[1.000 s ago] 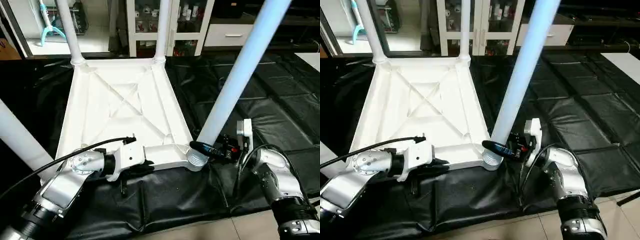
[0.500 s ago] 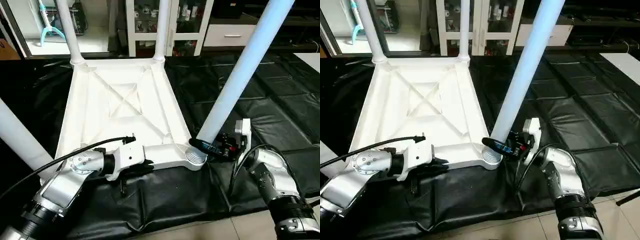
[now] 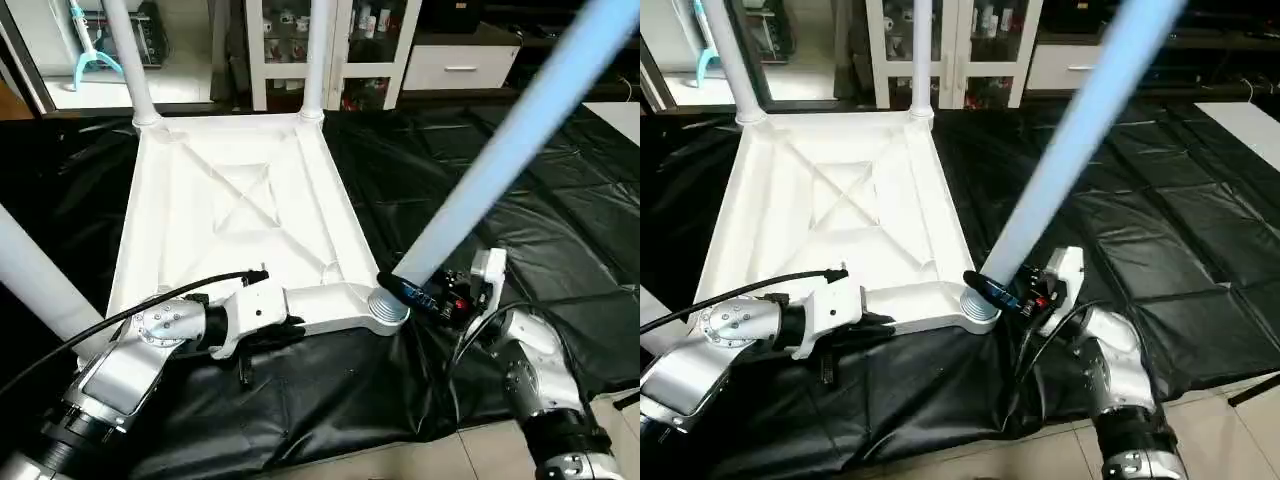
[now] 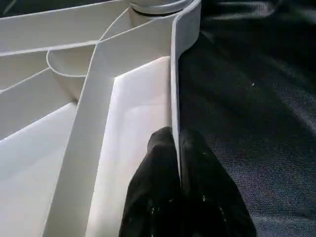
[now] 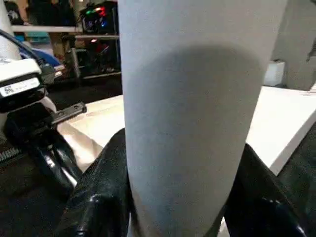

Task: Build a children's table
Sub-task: Insert table leg to table base

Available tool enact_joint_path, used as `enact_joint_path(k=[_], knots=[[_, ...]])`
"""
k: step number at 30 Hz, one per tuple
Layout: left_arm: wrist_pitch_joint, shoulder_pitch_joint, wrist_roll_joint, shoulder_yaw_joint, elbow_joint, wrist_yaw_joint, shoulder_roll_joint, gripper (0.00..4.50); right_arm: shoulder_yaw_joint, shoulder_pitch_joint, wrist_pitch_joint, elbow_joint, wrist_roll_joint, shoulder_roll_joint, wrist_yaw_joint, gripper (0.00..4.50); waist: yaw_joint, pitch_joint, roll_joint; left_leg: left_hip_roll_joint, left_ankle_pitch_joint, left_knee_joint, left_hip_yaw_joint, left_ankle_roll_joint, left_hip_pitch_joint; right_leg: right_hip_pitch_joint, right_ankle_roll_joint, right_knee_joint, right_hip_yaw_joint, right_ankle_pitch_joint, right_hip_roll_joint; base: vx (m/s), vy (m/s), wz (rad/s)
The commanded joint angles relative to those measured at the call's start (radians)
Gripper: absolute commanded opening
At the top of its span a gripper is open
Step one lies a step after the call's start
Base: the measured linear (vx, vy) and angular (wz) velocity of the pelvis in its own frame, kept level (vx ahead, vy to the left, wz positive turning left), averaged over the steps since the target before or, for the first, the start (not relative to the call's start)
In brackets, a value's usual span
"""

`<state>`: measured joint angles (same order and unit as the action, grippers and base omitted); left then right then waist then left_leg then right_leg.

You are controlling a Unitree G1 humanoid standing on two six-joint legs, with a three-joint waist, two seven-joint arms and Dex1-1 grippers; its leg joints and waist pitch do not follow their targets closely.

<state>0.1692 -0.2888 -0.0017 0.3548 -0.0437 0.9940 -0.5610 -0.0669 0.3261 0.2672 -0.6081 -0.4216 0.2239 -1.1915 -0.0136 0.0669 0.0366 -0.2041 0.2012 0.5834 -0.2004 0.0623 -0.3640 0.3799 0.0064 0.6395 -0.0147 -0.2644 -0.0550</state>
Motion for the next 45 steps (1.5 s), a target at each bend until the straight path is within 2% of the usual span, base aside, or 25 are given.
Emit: enact_joint_path(k=[1,3,8,12,16,17,23,28,32,35,37,43,45], knots=[[0.012,0.009,0.037,0.05,-0.042,0.003,0.006,0.0,0.032,-0.051,-0.047,-0.092,0.075,0.01,0.055,1.87,-0.01,-0.011,-0.005,-0.042,0.347,-0.089,0.024,0.002,0.012,0.01,-0.181,-0.121,0.049,-0.311,-0.065,0.0,0.0,0.0],[0.012,0.008,0.038,0.05,-0.044,0.007,0.006,0.0,0.054,-0.05,-0.074,-0.097,0.094,0.02,0.052,1.87,-0.011,-0.01,-0.007,-0.042,0.358,-0.091,0.025,0.005,0.015,0.011,-0.181,-0.123,0.048,-0.321,-0.065,0.0,0.0,0.0],[0.013,0.006,0.04,0.05,-0.044,0.01,0.003,0.0,0.097,-0.026,-0.134,-0.122,0.128,0.061,-0.004,1.87,-0.012,-0.011,-0.005,-0.04,0.345,-0.091,0.024,0.001,0.012,0.007,-0.178,-0.126,0.048,-0.327,-0.065,0.0,0.0,0.0],[0.012,0.007,0.042,0.05,-0.041,0.013,0.0,0.0,0.125,0.012,-0.2,-0.139,0.13,0.115,-0.102,1.87,-0.01,-0.013,-0.005,-0.042,0.323,-0.088,0.019,-0.01,0.017,0.008,-0.194,-0.125,0.049,-0.285,-0.064,0.0,0.0,0.0],[0.014,0.009,0.043,0.049,-0.039,0.012,0.0,0.0,0.136,0.019,-0.219,-0.143,0.129,0.131,-0.131,1.87,-0.006,-0.016,-0.004,-0.044,0.288,-0.089,0.017,-0.017,0.015,0.002,-0.206,-0.12,0.047,-0.221,-0.063,0.0,0.0,0.0],[0.014,0.009,0.043,0.049,-0.039,0.012,0.0,0.0,0.139,0.02,-0.22,-0.144,0.128,0.135,-0.137,1.87,-0.007,-0.017,0.003,-0.044,0.283,-0.088,0.016,-0.019,0.014,0.0,-0.206,-0.12,0.047,-0.213,-0.062,0.0,0.0,0.0],[0.016,0.014,0.044,0.047,-0.035,0.008,0.001,0.0,0.158,0.011,-0.237,-0.132,0.117,0.139,-0.173,1.87,-0.004,-0.015,0.005,-0.044,0.306,-0.091,0.018,-0.014,0.015,0.002,-0.193,-0.125,0.047,-0.27,-0.066,0.0,0.0,0.0],[0.015,0.013,0.045,0.048,-0.036,0.007,-0.002,0.0,0.163,-0.004,-0.224,-0.132,0.138,0.127,-0.141,1.87,-0.002,-0.014,0.005,-0.044,0.319,-0.093,0.019,-0.009,0.019,0.002,-0.181,-0.131,0.048,-0.311,-0.067,0.0,0.0,0.0],[0.014,0.011,0.047,0.05,-0.037,0.008,-0.005,0.0,0.132,-0.007,-0.196,-0.175,0.145,0.109,-0.047,1.87,-0.002,-0.014,0.002,-0.044,0.325,-0.098,0.021,-0.001,0.019,0.004,-0.171,-0.134,0.049,-0.336,-0.068,0.0,0.0,0.0],[0.013,0.009,0.048,0.051,-0.038,0.008,-0.004,0.0,0.136,-0.019,-0.158,-0.169,0.155,0.11,-0.05,1.87,-0.004,-0.014,0.003,-0.046,0.385,-0.1,0.025,0.017,0.025,0.011,-0.153,-0.141,0.049,-0.41,-0.069,0.0,0.0,0.0],[0.012,0.007,0.049,0.051,-0.04,0.008,-0.004,0.0,0.146,-0.03,-0.096,-0.156,0.178,0.111,-0.043,1.87,-0.005,-0.013,0.004,-0.046,0.398,-0.1,0.027,0.02,0.025,0.013,-0.143,-0.144,0.05,-0.433,-0.071,0.0,0.0,0.0],[0.012,0.007,0.05,0.053,-0.039,0.008,-0.002,0.0,0.163,-0.037,-0.043,-0.146,0.199,0.108,-0.038,1.87,-0.009,-0.017,0.004,-0.047,0.395,-0.103,0.027,0.017,0.022,0.011,-0.152,-0.141,0.05,-0.39,-0.067,0.0,0.0,0.0],[0.012,0.007,0.05,0.054,-0.039,0.007,-0.001,0.0,0.158,-0.036,-0.059,-0.147,0.186,0.101,-0.033,1.87,-0.009,-0.017,0.004,-0.047,0.396,-0.103,0.027,0.017,0.023,0.011,-0.153,-0.141,0.05,-0.386,-0.067,0.0,0.0,0.0]])
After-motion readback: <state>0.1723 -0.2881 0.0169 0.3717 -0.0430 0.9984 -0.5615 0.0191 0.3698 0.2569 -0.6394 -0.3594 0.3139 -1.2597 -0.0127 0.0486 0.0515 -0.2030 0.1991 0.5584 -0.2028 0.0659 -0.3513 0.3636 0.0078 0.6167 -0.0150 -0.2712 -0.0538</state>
